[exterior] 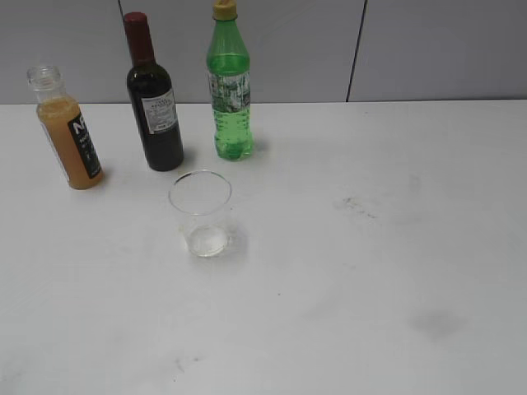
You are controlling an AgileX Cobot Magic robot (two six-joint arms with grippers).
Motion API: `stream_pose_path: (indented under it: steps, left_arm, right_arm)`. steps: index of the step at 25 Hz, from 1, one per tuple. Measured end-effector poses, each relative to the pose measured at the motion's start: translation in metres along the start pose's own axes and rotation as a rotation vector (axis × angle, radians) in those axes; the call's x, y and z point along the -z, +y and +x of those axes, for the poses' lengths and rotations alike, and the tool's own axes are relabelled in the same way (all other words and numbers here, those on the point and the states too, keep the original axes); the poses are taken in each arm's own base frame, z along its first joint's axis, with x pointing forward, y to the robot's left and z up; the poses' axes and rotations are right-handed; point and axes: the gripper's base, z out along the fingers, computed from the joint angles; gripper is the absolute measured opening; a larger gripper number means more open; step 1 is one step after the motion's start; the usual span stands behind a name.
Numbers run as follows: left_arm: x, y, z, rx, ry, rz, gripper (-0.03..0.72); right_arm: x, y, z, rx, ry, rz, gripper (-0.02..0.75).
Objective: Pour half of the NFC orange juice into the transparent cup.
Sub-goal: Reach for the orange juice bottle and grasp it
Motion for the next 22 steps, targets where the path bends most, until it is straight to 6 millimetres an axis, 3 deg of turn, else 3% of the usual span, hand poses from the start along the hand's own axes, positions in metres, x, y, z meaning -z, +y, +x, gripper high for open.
stream_pose_path:
  steps: [17, 22]
  left_arm:
    - [0.000, 0.000, 0.000, -0.002, -0.002, -0.004, 0.587]
    - [0.004, 0.001, -0.013, -0.003, -0.127, -0.004, 0.675]
  right_arm:
    - [0.000, 0.000, 0.000, 0.000, 0.000, 0.000, 0.574]
    - [0.000, 0.000, 0.000, 0.000, 0.000, 0.000, 0.573]
